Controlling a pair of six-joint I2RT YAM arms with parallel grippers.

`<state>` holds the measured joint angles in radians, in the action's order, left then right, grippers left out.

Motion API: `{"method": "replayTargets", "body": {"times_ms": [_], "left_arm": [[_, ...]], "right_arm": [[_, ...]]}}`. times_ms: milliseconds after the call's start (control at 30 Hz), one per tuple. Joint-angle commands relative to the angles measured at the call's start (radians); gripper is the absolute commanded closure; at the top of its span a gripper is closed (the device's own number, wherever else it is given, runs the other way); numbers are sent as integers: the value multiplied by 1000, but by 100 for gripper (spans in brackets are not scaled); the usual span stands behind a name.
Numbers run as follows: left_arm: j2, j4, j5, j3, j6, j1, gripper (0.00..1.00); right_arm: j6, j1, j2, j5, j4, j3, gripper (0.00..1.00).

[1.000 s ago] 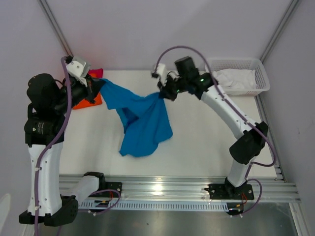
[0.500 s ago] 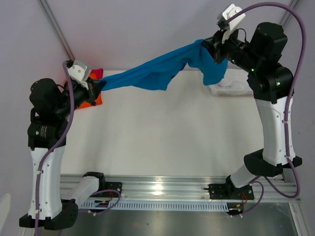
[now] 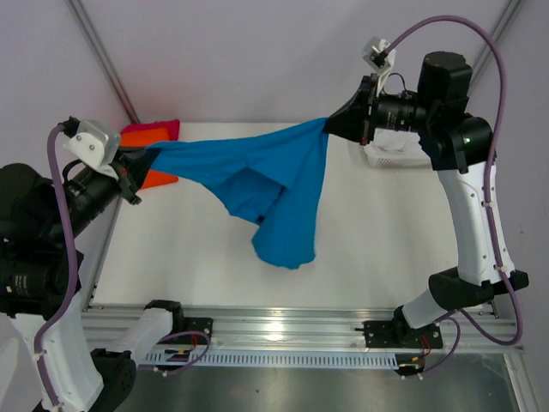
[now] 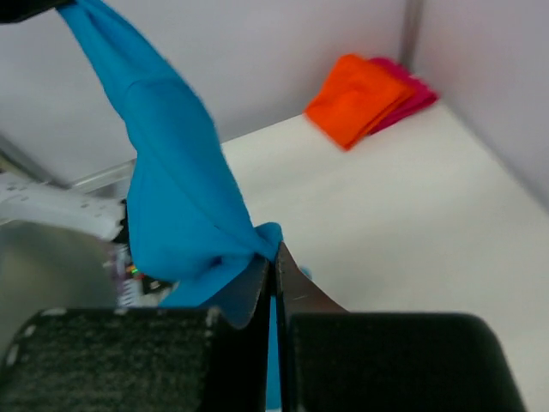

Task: Fold and stack the t-shirts
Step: Flatten the tshirt out

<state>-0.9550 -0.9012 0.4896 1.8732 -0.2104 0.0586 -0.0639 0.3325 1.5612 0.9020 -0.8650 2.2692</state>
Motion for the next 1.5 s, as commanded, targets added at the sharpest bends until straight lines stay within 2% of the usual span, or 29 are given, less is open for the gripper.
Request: {"method": "replayTargets", "body": {"times_ms": [0, 133, 200, 233, 300, 333, 467, 500, 567, 600, 700, 767, 833, 900, 933, 967, 1000, 1033, 1067, 1100, 1133, 1267, 1467], "left_arm": [[-34, -114, 24, 8, -6, -9, 100], [-155, -133, -52, -129, -98, -9, 100], [-267, -134, -92, -169, -135, -9, 100], [-295, -114, -142, -248, -164, -9, 100], [-350, 6, -199, -310, -181, -9, 100], [-363, 48, -248, -392, -193, -9, 100], [-406, 201, -304, -506, -188, -9, 100], [-409, 250, -309, -519, -185, -9, 100], [-410, 281, -322, -552, -173, -9, 100], [-409, 292, -325, -557, -169, -9, 100], [-399, 312, -332, -577, -165, -9, 100], [-390, 315, -336, -586, -164, -9, 100], [-383, 323, -345, -592, -164, -9, 100], [-378, 329, -347, -589, -158, -9, 100], [-378, 331, -345, -586, -155, -9, 100], [-376, 332, -342, -585, -152, -9, 100], [-378, 331, -339, -582, -144, -9, 100], [-376, 329, -332, -571, -141, -9, 100], [-378, 328, -330, -568, -136, -9, 100], [-375, 321, -329, -560, -133, -9, 100], [-375, 321, -327, -557, -132, -8, 100], [-354, 309, -332, -554, -135, -6, 100], [-320, 321, -344, -583, -138, -8, 100]], "right_arm": [[136, -7, 5, 204, 116, -128, 100], [-106, -1, 228, 94, -125, -77, 100], [-262, 14, 395, -58, -233, -50, 100], [-298, 16, 448, -113, -244, -54, 100], [-347, 16, 558, -221, -201, -105, 100], [-346, 13, 583, -253, -169, -131, 100], [-346, 16, 625, -356, 54, -246, 99], [-346, 16, 622, -371, 81, -273, 79], [-327, 14, 602, -370, 130, -284, 23], [-317, 11, 584, -362, 151, -293, 1], [-283, 10, 473, -345, 228, -368, 1], [-315, 39, 385, -310, 203, -411, 1], [-364, 91, 321, -343, 184, -459, 1], [-466, 236, 212, -444, 195, -583, 1], [-506, 300, 177, -616, 213, -640, 1], [-546, 374, 143, -717, 298, -781, 1], [-615, 510, 90, -804, 354, -853, 1], [-646, 570, 74, -880, 398, -913, 2], [-672, 623, 76, -994, 456, -986, 7], [-700, 692, 104, -1026, 474, -1003, 9], [-705, 710, 124, -1037, 478, -1013, 11], [-700, 744, 218, -1017, 478, -987, 12], [-752, 781, 301, -1124, 584, -1013, 13]]}}
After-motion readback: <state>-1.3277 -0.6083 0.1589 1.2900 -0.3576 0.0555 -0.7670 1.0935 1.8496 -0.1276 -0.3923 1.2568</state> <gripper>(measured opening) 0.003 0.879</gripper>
